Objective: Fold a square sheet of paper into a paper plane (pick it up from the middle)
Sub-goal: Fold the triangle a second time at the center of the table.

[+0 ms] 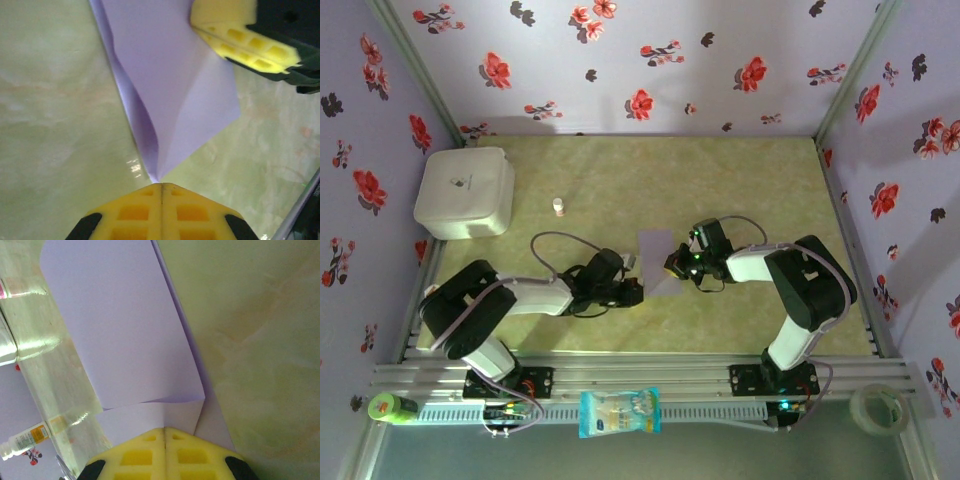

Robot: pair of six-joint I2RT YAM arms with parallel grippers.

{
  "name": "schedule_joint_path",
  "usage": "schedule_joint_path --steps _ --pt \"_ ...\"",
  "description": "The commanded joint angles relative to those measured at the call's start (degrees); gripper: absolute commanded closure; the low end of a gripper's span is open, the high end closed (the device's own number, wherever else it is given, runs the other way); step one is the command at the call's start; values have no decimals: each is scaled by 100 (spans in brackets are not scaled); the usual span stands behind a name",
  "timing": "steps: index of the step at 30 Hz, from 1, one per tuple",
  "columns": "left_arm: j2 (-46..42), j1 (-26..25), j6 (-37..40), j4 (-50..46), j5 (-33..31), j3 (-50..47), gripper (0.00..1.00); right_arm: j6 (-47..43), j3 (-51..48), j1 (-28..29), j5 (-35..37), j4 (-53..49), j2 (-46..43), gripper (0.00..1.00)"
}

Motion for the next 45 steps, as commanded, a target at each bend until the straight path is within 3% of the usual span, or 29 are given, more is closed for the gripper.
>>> schedule_joint_path --steps 1,9,16,27,33,41,45 --pt "-33 132 134 -97 29 405 99 -98 -120 -89 529 -787 276 100" --pt "913 302 383 -341 218 1382 100 -80 -124 -90 523 -770 277 100" --pt "1353 374 327 -470 135 1286 100 -87 -94 -96 441 -724 236 100" --pt "1374 348 346 -487 -69 742 100 -260 116 -74 -57 -349 -303 94" --pt "1363 347 393 -541 -95 804 100 -344 195 279 -211 -324 -399 95" --pt "1351 347 453 -611 -129 870 100 -320 212 410 -85 -423 146 98" --pt "1375 347 503 -687 -155 875 100 -466 199 107 244 -791 148 99"
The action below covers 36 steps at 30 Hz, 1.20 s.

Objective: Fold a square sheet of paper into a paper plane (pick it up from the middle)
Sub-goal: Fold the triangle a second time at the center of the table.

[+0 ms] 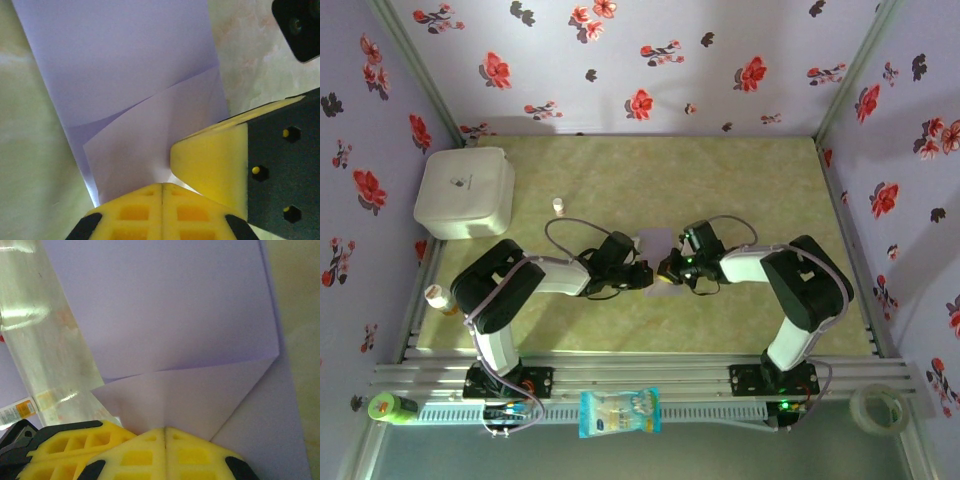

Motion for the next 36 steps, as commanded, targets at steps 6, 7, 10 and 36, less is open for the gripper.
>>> schedule_joint_path --steps 6,7,10,36 --pt "168 -9 275 -958 -287 -159 100 -154 156 -672 345 -355 112 98" --pt "169 -9 273 -958 -287 -164 100 -159 178 -725 366 -365 129 98" --pt "186 -9 271 -939 -289 -177 100 -168 208 -951 514 -369 205 98" --pt "-297 -18 222 -1167 -172 181 100 -445 344 -567 561 -911 407 100"
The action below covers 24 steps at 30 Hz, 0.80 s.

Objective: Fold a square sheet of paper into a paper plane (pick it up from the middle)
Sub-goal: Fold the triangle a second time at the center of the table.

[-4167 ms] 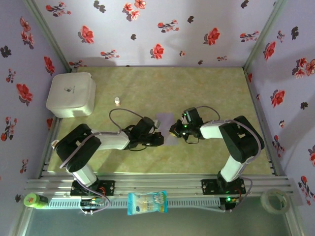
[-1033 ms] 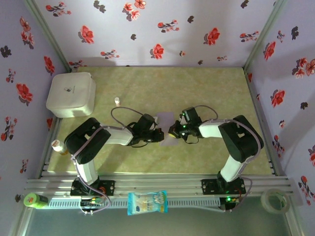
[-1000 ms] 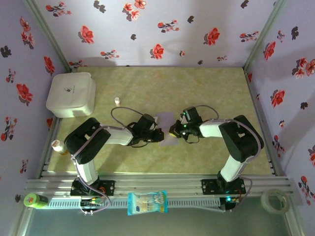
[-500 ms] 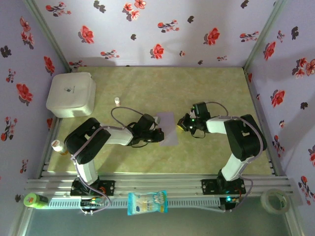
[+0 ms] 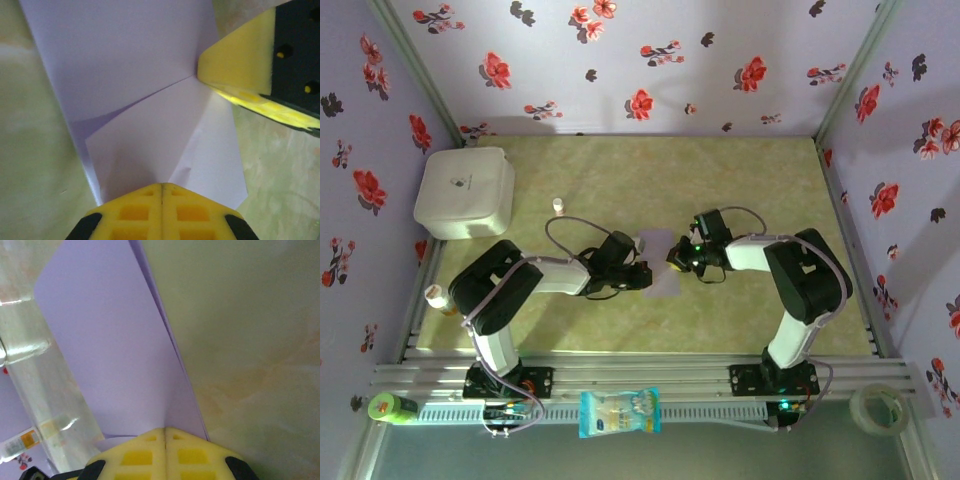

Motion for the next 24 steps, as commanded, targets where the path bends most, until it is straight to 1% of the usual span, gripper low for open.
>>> schedule_joint_path --steps 1,4,7,12,16,19,24 --pt "-260 -17 92 -794 -128 152 100 -211 -135 -27 471 -469 193 100" --pt "-496 -19 33 -890 -112 325 98 -163 -199 -29 453 -379 202 100" --pt "-562 -42 -60 -894 47 487 97 -127 -221 -29 453 -339 195 100" --pt "-201 -169 -223 -767 539 853 97 -81 -247 -29 464 -303 218 100" --pt "159 -237 -367 -713 634 1061 97 -48 -277 -29 453 -252 228 100" --pt "415 -237 -390 -706 631 1174 97 -26 -301 -24 431 -212 246 100" --pt "644 -222 -366 -792 366 1080 97 -26 -335 -27 414 -206 265 100"
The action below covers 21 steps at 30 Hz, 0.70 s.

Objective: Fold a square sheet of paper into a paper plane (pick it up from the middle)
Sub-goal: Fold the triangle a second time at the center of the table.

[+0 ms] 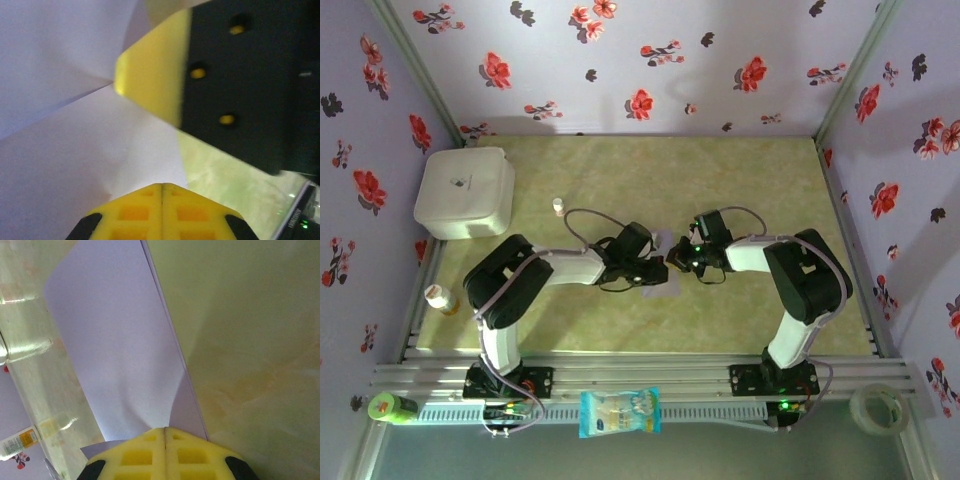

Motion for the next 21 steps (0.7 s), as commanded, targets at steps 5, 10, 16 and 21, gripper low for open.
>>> schedule_joint_path --steps 5,10,16,21 --pt "3 27 -160 113 -207 -442 97 -43 -271 -23 436 -443 307 100" --pt "-220 74 -317 564 -154 -975 96 -88 -276 -23 462 -478 387 100" --pt "-417 136 -518 947 -34 -1422 95 -114 -272 -24 470 -487 439 100" --pt "-685 146 -581 899 -57 -1726 95 -149 -253 -25 497 -569 407 100"
